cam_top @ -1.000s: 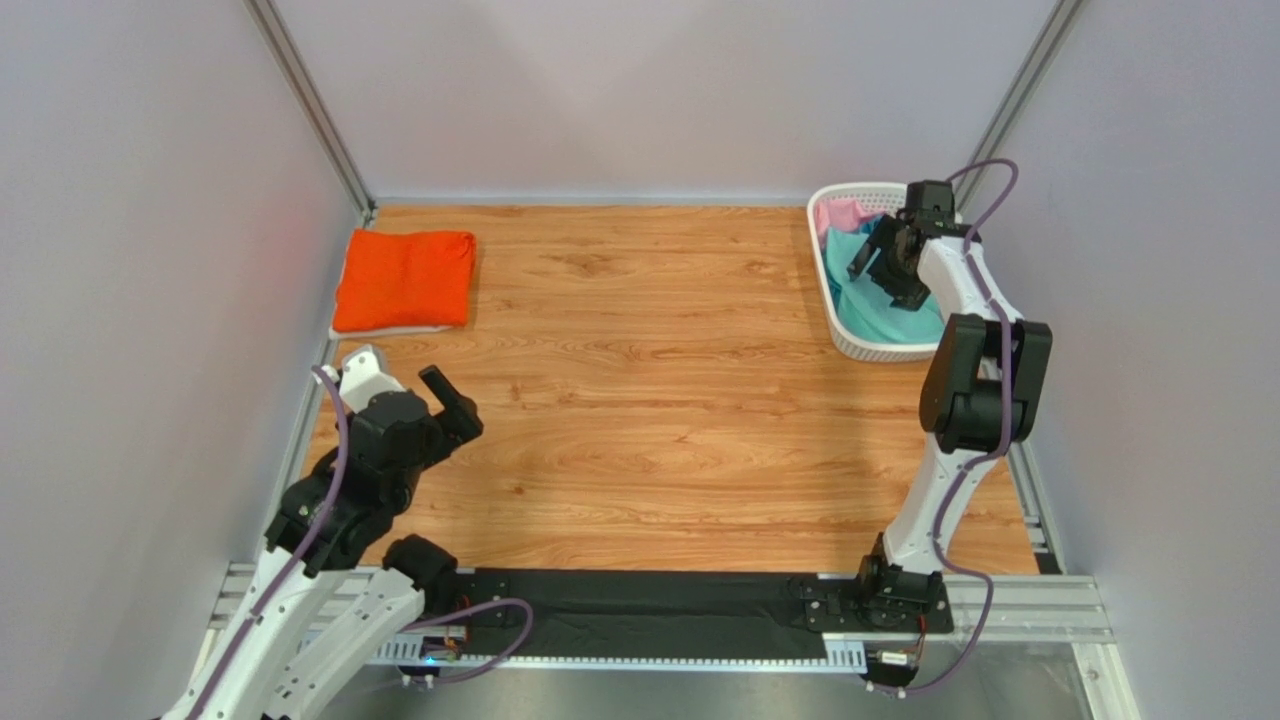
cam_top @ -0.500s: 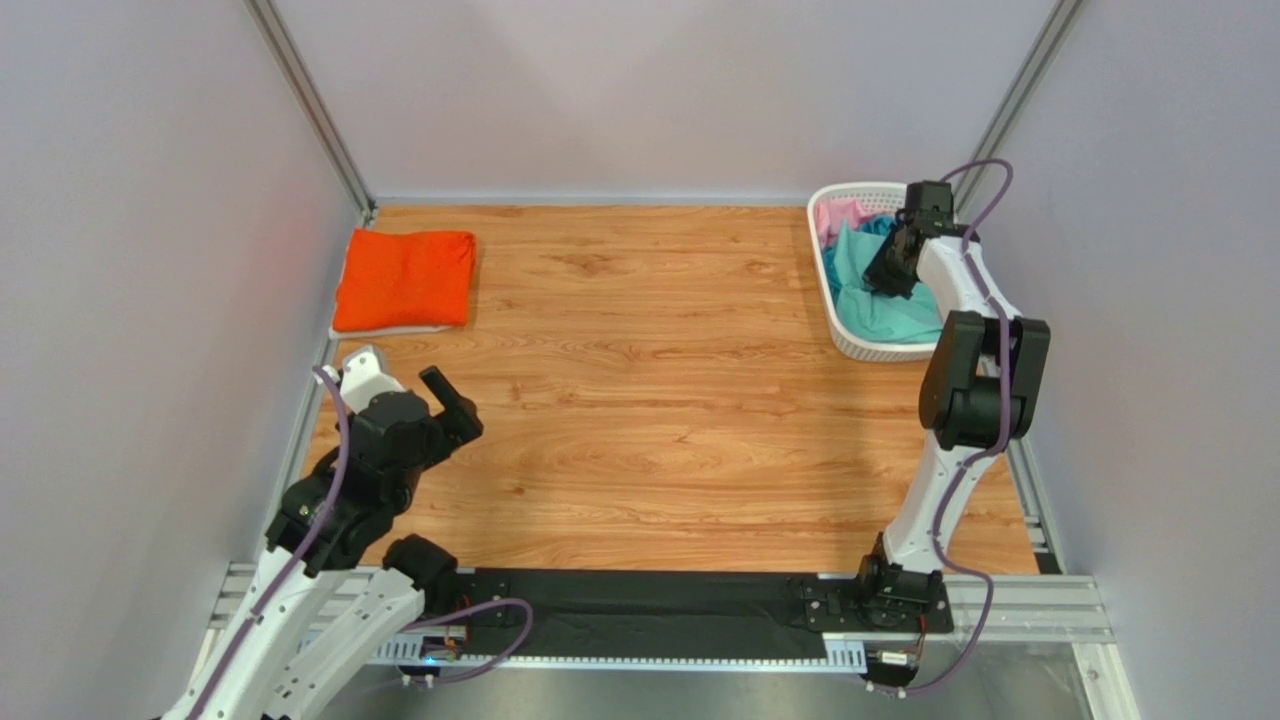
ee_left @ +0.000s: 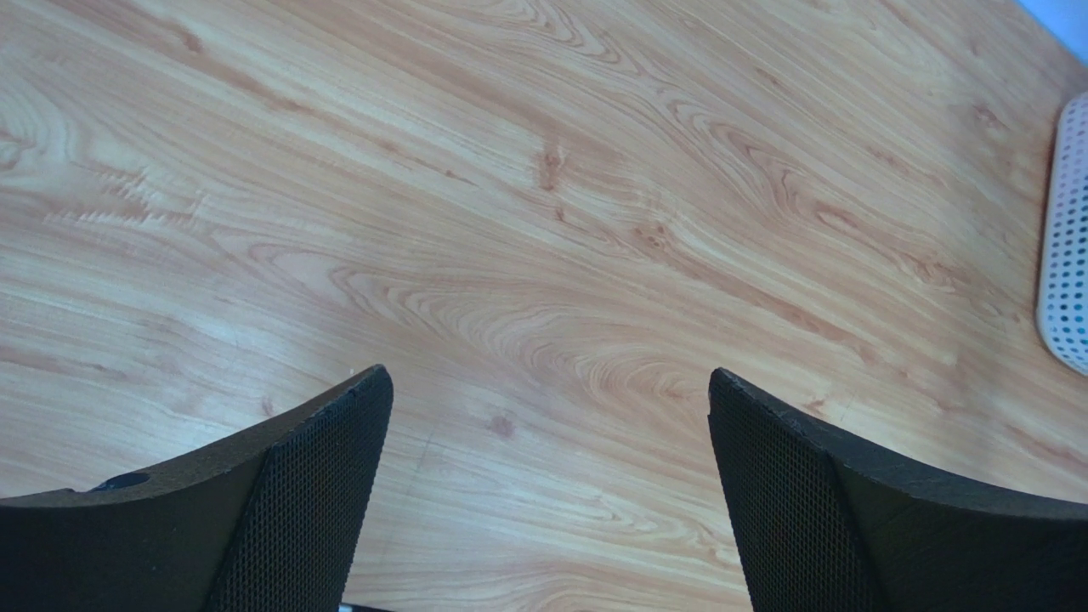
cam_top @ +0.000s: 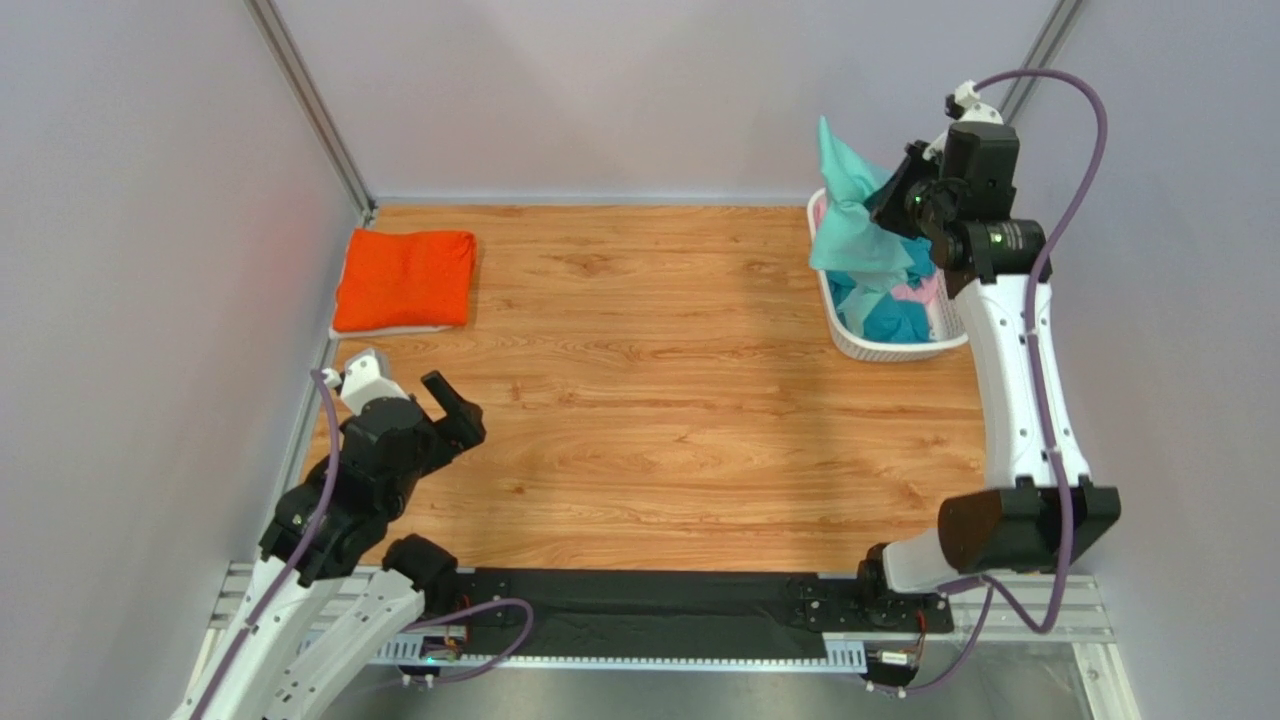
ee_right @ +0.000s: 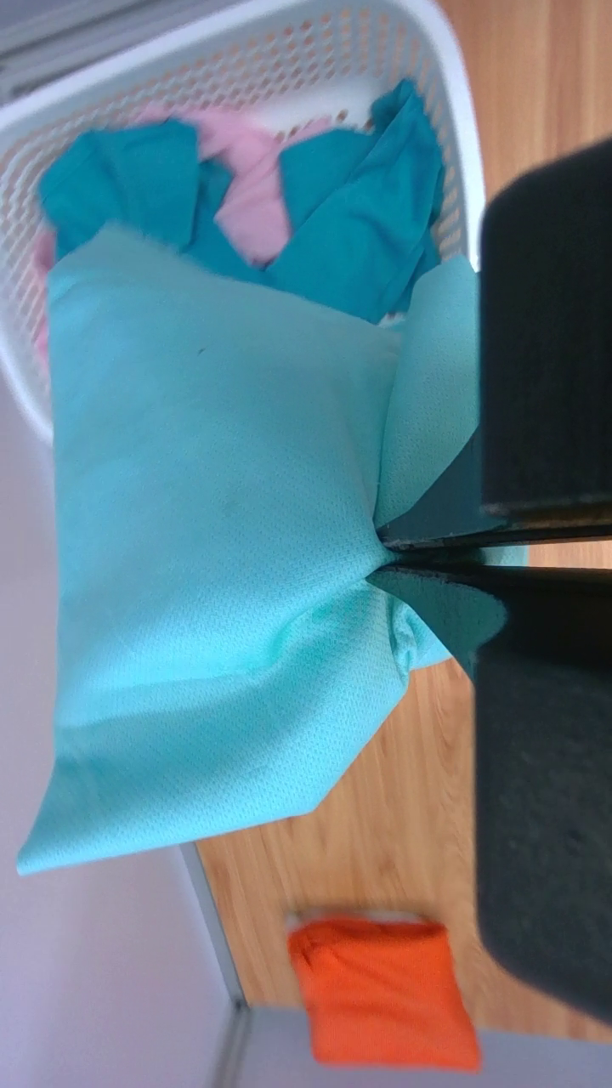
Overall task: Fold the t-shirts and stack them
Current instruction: Move the tshirt to the center of the board
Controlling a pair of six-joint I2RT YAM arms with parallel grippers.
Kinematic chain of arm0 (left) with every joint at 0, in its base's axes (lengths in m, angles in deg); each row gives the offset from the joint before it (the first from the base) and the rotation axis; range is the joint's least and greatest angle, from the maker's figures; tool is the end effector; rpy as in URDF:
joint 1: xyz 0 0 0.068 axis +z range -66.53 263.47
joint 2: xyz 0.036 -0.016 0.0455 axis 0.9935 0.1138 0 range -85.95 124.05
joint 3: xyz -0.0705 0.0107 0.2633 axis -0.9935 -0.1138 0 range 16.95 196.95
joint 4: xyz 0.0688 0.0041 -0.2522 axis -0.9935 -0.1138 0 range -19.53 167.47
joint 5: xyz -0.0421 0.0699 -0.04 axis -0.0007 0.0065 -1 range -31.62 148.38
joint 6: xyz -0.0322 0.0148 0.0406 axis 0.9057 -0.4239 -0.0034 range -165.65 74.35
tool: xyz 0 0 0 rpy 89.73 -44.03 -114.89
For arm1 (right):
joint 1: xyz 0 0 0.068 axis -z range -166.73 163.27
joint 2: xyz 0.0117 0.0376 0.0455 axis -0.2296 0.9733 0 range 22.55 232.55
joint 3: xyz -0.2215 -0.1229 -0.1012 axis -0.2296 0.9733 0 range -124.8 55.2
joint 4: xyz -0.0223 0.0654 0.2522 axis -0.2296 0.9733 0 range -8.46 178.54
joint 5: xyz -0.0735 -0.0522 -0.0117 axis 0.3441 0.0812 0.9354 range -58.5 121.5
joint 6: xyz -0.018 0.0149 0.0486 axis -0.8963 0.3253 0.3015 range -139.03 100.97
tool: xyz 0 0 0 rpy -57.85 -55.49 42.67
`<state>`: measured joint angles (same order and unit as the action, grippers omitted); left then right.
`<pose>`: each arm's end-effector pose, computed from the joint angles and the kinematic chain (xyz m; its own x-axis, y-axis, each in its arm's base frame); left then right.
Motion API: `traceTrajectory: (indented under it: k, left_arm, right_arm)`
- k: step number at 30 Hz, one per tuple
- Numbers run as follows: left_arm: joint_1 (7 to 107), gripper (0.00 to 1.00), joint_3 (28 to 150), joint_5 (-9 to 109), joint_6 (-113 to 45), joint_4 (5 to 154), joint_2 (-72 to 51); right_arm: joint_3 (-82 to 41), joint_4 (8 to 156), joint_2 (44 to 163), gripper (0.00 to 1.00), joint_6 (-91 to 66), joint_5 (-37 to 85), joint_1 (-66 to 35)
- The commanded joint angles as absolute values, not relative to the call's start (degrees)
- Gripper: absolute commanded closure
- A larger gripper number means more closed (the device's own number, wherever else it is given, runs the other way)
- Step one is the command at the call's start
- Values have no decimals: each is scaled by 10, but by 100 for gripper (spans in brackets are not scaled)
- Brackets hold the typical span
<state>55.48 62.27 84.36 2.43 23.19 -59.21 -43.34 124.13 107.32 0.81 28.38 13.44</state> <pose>0.0810 -0.0253 0.3053 -0.4245 -0.5319 -0.7327 -0.3115 0.8456 -0.4335 0.3157 0.0010 0.4402 -0.4685 0.3403 -0.8153 0.1216 0.9389 0.3221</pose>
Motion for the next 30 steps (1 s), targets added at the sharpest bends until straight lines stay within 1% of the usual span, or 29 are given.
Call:
traceTrajectory:
  k: [1, 3, 4, 6, 7, 10, 12, 14, 17, 18, 20, 21, 22, 23, 24, 25, 26, 28, 30]
  left_arm:
    - [556, 0, 650, 823, 15, 225, -604]
    - [556, 0, 654, 816, 14, 224, -605]
    - [556, 0, 656, 814, 14, 221, -605]
    - [556, 0, 663, 806, 14, 215, -604]
    - [556, 0, 666, 804, 15, 207, -601]
    - [556, 0, 677, 806, 21, 190, -600]
    - [556, 0, 680, 800, 22, 185, -601]
    - [556, 0, 681, 793, 25, 180, -605]
    - [556, 0, 675, 784, 33, 175, -606]
    - [556, 0, 670, 781, 37, 174, -605]
    - [556, 0, 661, 767, 47, 176, -600]
    - [556, 0, 649, 761, 51, 179, -595]
    - [556, 0, 641, 742, 52, 189, -591]
    - [556, 0, 631, 731, 52, 198, -586]
    - [556, 0, 613, 718, 54, 206, -580]
    - [556, 0, 604, 686, 54, 230, -564]
    - [556, 0, 584, 668, 55, 245, -554]
    - [556, 0, 563, 615, 56, 299, -515]
    - [555, 0, 539, 588, 57, 359, -470]
  right_arm:
    - [-459, 1258, 1013, 100, -5, 252, 54]
    - [-460, 1251, 983, 100, -4, 250, 9]
    - [-469, 1250, 977, 100, -2, 240, -31]
    - [-482, 1235, 966, 100, 8, 217, -74]
    - [-487, 1228, 964, 100, 15, 205, -110]
    - [-492, 1182, 954, 100, 44, 152, -166]
    - [-472, 1148, 951, 100, 85, 116, -178]
    - [-436, 1115, 939, 100, 114, 114, -180]
    - [-337, 1112, 912, 97, 141, 178, -178]
    - [-262, 1113, 901, 92, 147, 187, -175]
    - [-174, 1113, 870, 82, 167, 210, -163]
    - [-88, 1112, 859, 70, 172, 221, -159]
    - [-39, 1112, 839, 64, 173, 235, -146]
    - [-1, 1113, 831, 55, 167, 239, -138]
    - [30, 1119, 826, 20, 161, 241, -130]
    - [68, 1133, 821, 3, 160, 248, -114]
    - [72, 1170, 815, 0, 146, 285, -111]
    - [54, 1204, 807, 0, 120, 340, -112]
    - [35, 1230, 791, 0, 85, 359, -114]
